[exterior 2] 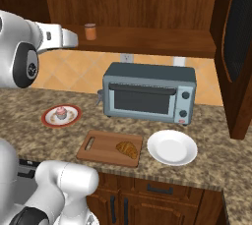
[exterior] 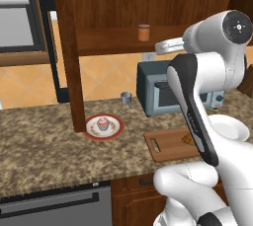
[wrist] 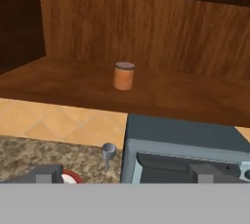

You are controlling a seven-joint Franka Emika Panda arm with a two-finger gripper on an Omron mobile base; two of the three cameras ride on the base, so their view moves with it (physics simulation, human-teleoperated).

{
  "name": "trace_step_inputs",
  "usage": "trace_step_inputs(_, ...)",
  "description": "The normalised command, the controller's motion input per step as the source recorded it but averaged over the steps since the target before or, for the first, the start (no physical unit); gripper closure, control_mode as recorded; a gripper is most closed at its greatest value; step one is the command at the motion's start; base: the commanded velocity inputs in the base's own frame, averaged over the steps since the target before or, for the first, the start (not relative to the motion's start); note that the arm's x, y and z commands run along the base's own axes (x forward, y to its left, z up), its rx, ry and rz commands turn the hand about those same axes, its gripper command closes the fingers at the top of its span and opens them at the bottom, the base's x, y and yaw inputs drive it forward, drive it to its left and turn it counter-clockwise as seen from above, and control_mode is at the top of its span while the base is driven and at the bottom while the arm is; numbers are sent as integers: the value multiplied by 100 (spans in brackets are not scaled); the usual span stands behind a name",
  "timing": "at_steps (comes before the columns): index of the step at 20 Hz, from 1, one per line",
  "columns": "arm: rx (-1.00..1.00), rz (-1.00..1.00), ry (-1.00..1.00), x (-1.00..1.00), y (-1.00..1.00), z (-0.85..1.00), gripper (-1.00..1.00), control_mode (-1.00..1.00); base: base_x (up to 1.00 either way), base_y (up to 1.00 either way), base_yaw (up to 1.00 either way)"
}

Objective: From the different types of pastries on the counter, select a croissant and place it on the cutting board. Then retrieve a jar of jam from the cabinet and place it alongside the croissant on the cutting board.

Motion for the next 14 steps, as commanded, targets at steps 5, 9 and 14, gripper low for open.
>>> trace_step_inputs(5,2,0,-3,0,0,0,-100,-100,0,0,0)
trace_step_inputs(9,3,0,-2,14,0,0,-100,-100,0,0,0)
trace_step_inputs(14,10,0,0,26,0,-1,-100,-100,0,0,0)
